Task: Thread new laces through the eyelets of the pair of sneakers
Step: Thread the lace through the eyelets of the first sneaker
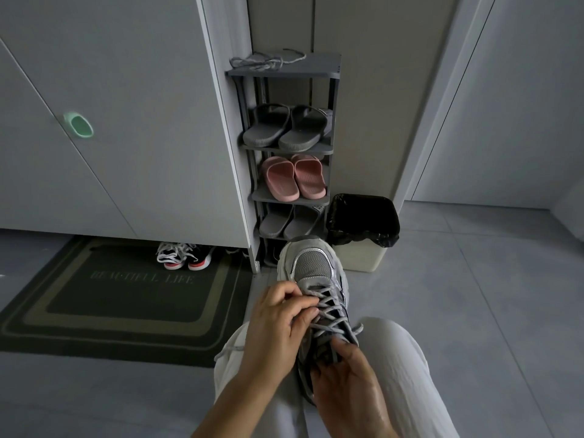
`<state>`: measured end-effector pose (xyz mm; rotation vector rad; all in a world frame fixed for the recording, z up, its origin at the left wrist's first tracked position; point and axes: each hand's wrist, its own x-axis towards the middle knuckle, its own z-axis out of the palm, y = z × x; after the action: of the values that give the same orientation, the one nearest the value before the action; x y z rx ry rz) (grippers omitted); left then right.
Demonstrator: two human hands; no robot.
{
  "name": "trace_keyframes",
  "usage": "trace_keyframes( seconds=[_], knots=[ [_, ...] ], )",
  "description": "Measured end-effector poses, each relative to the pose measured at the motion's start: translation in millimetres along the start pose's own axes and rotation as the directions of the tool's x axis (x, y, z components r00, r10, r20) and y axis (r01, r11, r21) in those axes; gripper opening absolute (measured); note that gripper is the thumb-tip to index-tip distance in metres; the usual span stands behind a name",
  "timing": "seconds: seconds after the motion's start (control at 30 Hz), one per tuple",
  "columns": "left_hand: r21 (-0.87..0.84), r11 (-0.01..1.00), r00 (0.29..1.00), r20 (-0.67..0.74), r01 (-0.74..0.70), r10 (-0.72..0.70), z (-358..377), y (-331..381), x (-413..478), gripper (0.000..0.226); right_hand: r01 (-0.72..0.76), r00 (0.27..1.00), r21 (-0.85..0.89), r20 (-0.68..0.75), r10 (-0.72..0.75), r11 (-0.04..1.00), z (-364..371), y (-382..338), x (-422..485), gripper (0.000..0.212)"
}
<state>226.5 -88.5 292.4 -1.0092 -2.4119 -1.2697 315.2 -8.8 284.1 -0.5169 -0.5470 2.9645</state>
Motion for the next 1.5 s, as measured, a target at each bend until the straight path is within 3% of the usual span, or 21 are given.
trace_keyframes(
  seconds=[0.17,0.4,0.7,0.77,0.83,0.9,1.0,1.1,1.17,1.23,1.27,1.3,1.33,1.37,1.4,1.47,1.5],
  knots=[
    [-0.059,0.998,0.999,0.044,0.002,0.0,-2.7,-0.3,6.5,0.023,0.044,0.999,-0.005,-0.001,-0.044,0.999,-1.7,0.9,0.3,0.078],
    [-0.067,0.995,0.993,0.096,0.069,-0.062,-0.6,-10.7,12.4,0.036,0.051,0.999,-0.039,0.0,-0.051,0.998,0.8,-2.1,4.7,0.081],
    [-0.226,0.958,0.976,0.165,0.177,-0.141,1.5,-9.5,7.3,0.036,0.046,0.998,0.05,-0.037,-0.044,0.998,-2.1,0.0,6.7,0.108],
    [-0.322,0.915,0.959,0.223,0.242,-0.175,-1.2,-7.4,1.7,0.033,0.068,0.998,0.082,-0.024,-0.066,0.994,-4.3,3.9,6.4,0.103],
    [-0.375,0.896,0.963,0.211,0.239,-0.168,-2.1,-4.9,-5.8,0.034,0.187,0.974,-0.088,-0.116,-0.197,0.978,-6.7,3.7,1.2,0.078],
    [-0.38,0.893,0.963,0.206,0.242,-0.173,0.6,-6.5,-13.0,0.042,0.22,0.975,0.036,0.008,-0.221,0.975,-22.5,6.5,2.4,0.057],
    [-0.389,0.878,0.952,0.23,0.278,-0.2,3.3,-7.6,-18.6,0.044,0.236,0.962,0.035,0.135,-0.239,0.971,-32.6,10.9,3.8,0.056],
    [-0.413,0.859,0.946,0.235,0.304,-0.222,0.9,-2.1,-21.2,0.038,0.259,0.96,-0.057,0.126,-0.251,0.964,-43.2,8.6,11.9,0.058],
    [-0.423,0.838,0.936,0.224,0.345,-0.272,-2.7,-2.5,-24.1,0.038,0.201,0.979,-0.084,0.04,-0.199,0.976,-39.2,4.4,11.0,0.06],
    [-0.456,0.788,0.911,0.223,0.413,-0.348,-6.8,-8.7,-29.5,0.038,0.01,0.994,-0.119,-0.105,-0.023,0.993,-7.2,8.2,-2.4,0.068],
    [-0.425,0.796,0.903,0.212,0.43,-0.375,-9.9,-10.5,-32.5,0.035,-0.128,0.974,-0.044,-0.192,0.118,0.991,-2.3,1.1,-6.8,0.066],
    [-0.358,0.829,0.902,0.2,0.43,-0.382,-14.1,-9.2,-36.0,0.028,-0.116,0.971,-0.064,-0.216,0.1,0.991,-16.7,-2.5,-13.0,0.051],
    [-0.287,0.863,0.907,0.201,0.415,-0.369,-18.3,-6.5,-39.5,0.02,-0.088,0.971,-0.26,-0.238,0.025,0.962,-18.4,-11.8,-25.1,0.032],
    [-0.249,0.894,0.922,0.208,0.372,-0.326,-22.2,-0.7,-42.9,0.018,-0.083,0.968,-0.495,-0.247,-0.048,0.865,-17.4,-22.2,-35.3,0.02],
    [-0.221,0.922,0.938,0.21,0.319,-0.274,-25.8,5.5,-46.2,0.023,-0.027,0.975,-0.725,-0.172,-0.143,0.689,-19.3,-30.7,-41.0,0.014],
    [-0.153,0.961,0.954,0.231,0.23,-0.192,-29.5,14.1,-50.8,0.049,0.138,0.922,-0.971,0.054,-0.383,0.194,-27.4,-42.2,-41.9,0.017],
    [-0.103,0.976,0.952,0.261,0.194,-0.162,-28.4,15.6,-51.6,0.067,0.18,0.866,-0.979,0.202,-0.457,-0.093,-33.4,-48.3,-37.1,0.023]
  ],
)
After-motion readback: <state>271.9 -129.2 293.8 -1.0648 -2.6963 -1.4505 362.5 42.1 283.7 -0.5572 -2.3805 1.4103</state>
